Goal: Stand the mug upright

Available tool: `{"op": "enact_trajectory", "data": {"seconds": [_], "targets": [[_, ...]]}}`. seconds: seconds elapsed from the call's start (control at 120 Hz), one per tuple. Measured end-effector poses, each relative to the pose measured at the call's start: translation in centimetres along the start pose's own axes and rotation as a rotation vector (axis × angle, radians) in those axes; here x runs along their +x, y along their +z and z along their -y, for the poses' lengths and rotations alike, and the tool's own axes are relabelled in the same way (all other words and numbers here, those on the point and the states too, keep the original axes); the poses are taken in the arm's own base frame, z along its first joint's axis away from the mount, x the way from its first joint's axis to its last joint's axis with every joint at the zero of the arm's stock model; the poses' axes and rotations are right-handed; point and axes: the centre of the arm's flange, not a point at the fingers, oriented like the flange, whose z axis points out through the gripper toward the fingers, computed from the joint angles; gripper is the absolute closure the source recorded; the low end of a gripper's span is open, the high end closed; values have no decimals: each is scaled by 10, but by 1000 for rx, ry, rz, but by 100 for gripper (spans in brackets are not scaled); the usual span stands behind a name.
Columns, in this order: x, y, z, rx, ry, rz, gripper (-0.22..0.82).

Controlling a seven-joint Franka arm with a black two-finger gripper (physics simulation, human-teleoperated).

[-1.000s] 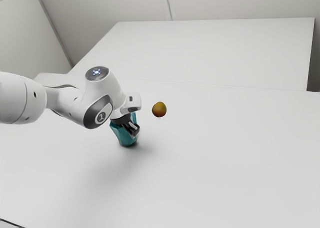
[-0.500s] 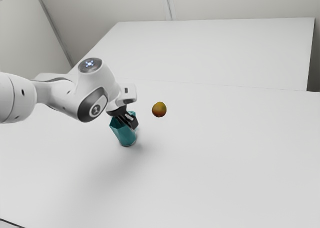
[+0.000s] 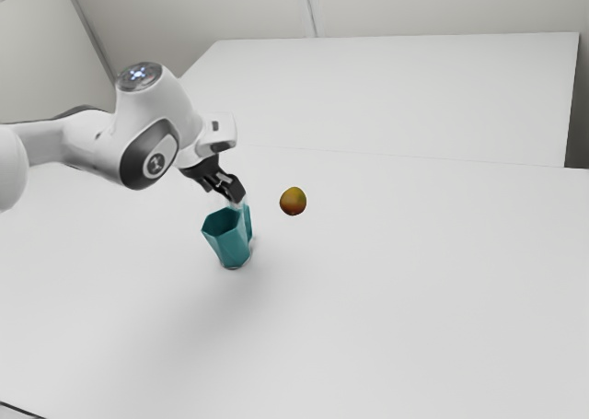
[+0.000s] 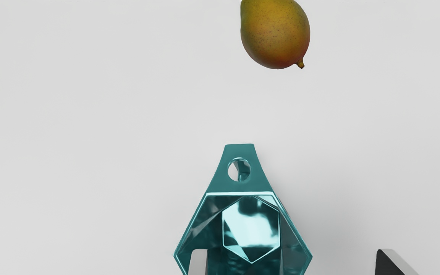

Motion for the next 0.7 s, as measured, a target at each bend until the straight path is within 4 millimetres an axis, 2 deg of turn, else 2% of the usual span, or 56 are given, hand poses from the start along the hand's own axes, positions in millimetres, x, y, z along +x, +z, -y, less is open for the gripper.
{"op": "enact_trajectory", "data": {"seconds": [0.108, 0.225, 0.383, 0.508, 0.7], "targets": [[33, -38, 15, -5, -36, -4, 9], [61, -58, 35, -29, -92, 44, 5], [79, -58, 55, -70, -149, 148, 2], [93, -66, 61, -103, -170, 212, 1], [86, -63, 64, -136, -189, 323, 1]]}}
